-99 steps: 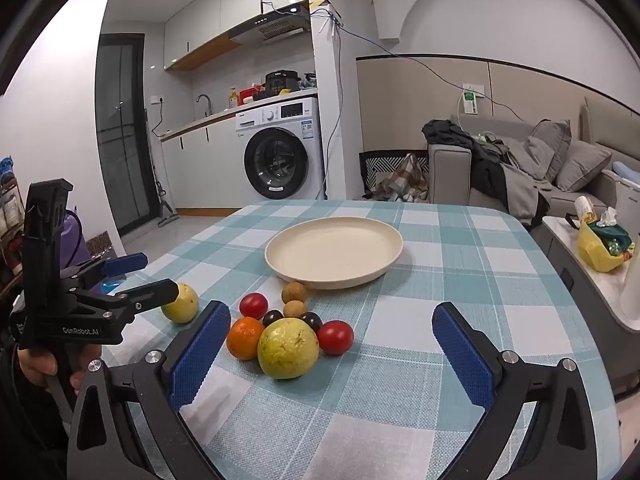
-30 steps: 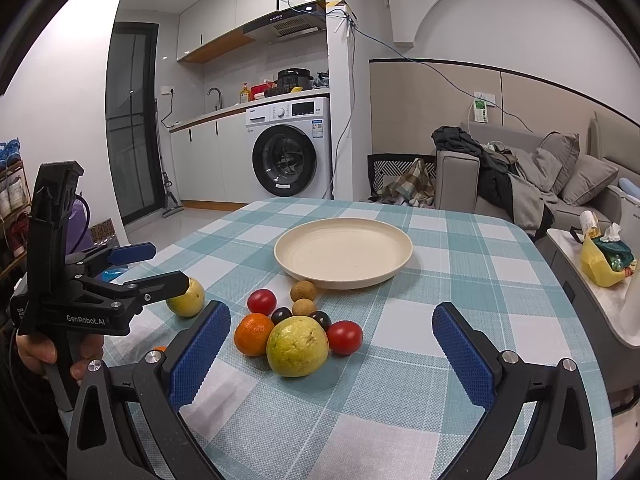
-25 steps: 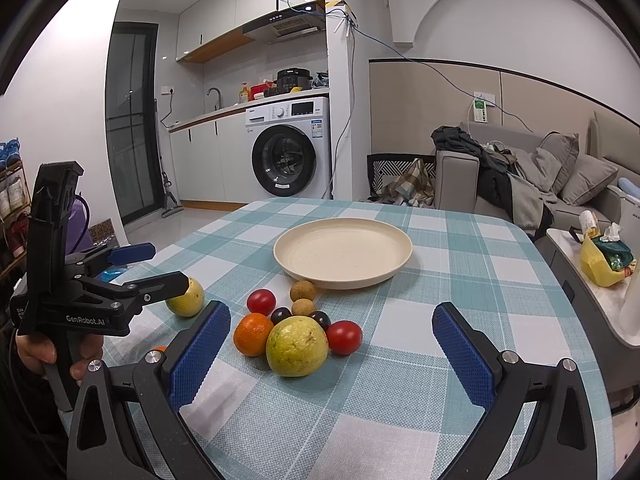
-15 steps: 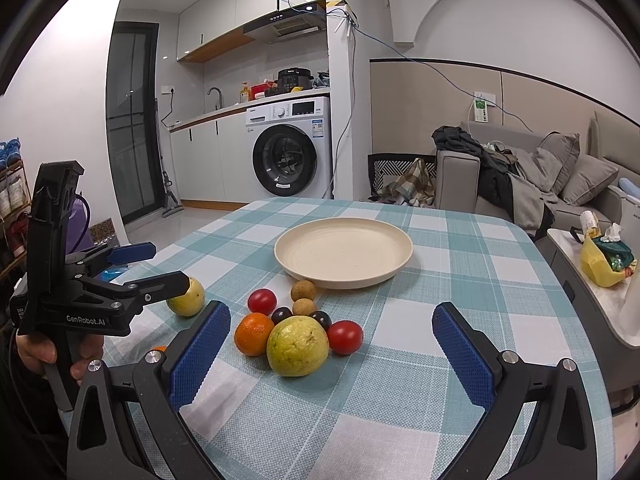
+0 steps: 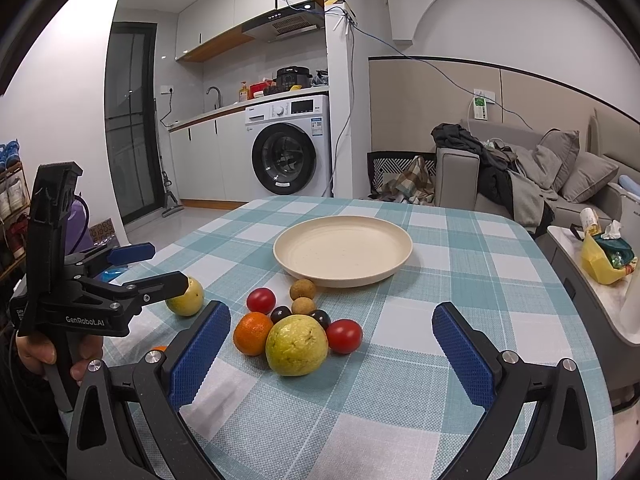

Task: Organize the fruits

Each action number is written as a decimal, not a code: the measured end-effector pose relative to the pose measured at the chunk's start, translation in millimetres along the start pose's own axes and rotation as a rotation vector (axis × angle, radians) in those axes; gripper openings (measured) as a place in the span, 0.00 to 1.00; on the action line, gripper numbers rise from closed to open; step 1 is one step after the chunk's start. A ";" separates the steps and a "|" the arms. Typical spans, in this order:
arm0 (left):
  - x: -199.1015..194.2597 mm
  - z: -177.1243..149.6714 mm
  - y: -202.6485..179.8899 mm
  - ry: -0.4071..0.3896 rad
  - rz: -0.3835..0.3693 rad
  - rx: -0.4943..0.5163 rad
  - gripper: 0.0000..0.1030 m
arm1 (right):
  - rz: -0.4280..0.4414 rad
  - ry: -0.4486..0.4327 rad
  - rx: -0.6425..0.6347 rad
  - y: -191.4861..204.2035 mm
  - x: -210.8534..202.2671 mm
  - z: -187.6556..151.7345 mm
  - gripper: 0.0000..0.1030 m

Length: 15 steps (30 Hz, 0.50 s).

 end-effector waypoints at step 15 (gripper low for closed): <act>4.4 -1.4 1.5 0.002 0.003 0.001 0.99 | -0.038 0.034 0.022 -6.9 6.2 -0.8 1.00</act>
Point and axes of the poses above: each gripper's, at about its wrist camera, not at the fingertips, and x roughly the way its jaws point, y to its left, z to its top, the point moved 9 cm from there along x, roughly the way its jaws point, and after that the axes turned 4 degrees about -z, right-handed, at the moved point
